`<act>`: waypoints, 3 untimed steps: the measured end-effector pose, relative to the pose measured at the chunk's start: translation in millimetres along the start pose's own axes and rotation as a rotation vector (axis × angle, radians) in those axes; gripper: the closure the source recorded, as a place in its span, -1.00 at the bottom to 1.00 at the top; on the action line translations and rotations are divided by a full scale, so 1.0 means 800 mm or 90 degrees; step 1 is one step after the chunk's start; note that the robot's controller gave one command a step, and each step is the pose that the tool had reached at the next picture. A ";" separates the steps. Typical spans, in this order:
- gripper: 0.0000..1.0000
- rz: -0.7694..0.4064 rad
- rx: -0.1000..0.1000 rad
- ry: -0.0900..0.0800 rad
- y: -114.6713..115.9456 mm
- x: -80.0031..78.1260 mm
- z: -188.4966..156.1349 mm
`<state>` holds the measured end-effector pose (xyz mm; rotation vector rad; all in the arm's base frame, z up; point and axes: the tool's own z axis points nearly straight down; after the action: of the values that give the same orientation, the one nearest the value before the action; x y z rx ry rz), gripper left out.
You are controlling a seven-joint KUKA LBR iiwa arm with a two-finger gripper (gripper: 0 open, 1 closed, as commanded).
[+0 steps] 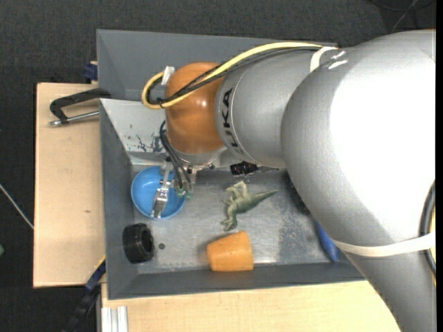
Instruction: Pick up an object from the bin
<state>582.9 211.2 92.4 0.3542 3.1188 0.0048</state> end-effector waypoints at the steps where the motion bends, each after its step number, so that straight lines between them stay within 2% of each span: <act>1: 1.00 0.000 0.000 0.000 0.000 0.000 0.000; 2: -1.00 0.000 0.000 0.000 0.000 0.000 0.000; 3: 1.00 0.000 0.000 0.000 0.000 0.000 0.000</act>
Offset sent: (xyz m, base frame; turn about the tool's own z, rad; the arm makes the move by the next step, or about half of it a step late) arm 0.0000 0.0000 0.0000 0.0000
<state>582.9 211.0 92.3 0.3548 3.1188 0.0047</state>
